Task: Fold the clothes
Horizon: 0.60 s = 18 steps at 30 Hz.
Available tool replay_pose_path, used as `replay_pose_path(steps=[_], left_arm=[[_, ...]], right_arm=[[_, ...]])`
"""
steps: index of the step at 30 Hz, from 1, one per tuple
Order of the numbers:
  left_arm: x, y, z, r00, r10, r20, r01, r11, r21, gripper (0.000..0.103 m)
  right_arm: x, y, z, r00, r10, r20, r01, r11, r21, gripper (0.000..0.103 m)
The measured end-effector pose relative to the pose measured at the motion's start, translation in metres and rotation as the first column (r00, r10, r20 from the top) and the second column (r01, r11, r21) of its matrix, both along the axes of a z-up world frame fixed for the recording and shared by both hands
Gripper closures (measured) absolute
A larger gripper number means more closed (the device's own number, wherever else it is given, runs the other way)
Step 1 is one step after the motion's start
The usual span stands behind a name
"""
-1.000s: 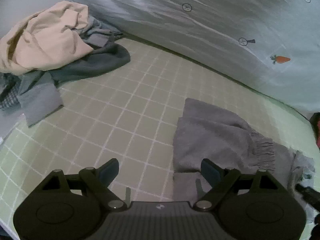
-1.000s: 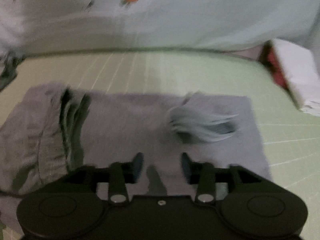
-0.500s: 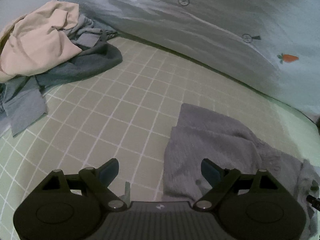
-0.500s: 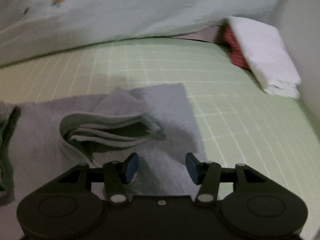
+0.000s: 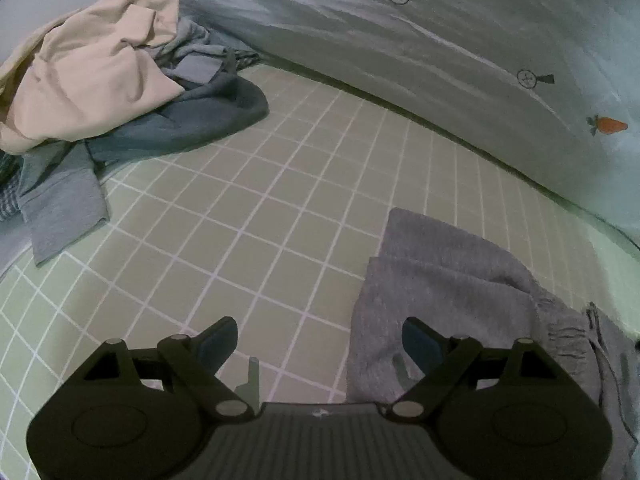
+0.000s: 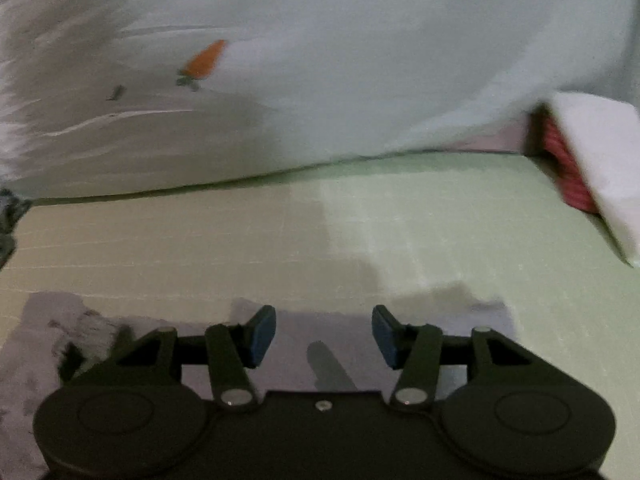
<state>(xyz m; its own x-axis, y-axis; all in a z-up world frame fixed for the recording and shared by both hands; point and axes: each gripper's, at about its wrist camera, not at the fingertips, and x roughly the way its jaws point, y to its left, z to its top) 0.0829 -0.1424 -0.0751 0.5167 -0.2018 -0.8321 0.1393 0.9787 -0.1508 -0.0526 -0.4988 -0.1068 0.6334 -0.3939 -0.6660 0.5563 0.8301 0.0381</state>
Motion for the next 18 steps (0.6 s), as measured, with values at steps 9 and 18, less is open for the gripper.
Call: replay_pose_path(steps=[9, 18], left_arm=[[-0.028, 0.007, 0.005, 0.998, -0.069, -0.008, 0.069, 0.998, -0.011, 0.013], [-0.066, 0.043, 0.007, 0.993, -0.116, -0.020, 0.116, 0.993, 0.016, 0.013]], right_arm=[[-0.079, 0.003, -0.023, 0.987, -0.160, -0.029, 0.163, 0.969, 0.185, 0.041], [-0.095, 0.045, -0.024, 0.997, -0.047, 0.065, 0.025, 0.954, 0.298, 0.058]])
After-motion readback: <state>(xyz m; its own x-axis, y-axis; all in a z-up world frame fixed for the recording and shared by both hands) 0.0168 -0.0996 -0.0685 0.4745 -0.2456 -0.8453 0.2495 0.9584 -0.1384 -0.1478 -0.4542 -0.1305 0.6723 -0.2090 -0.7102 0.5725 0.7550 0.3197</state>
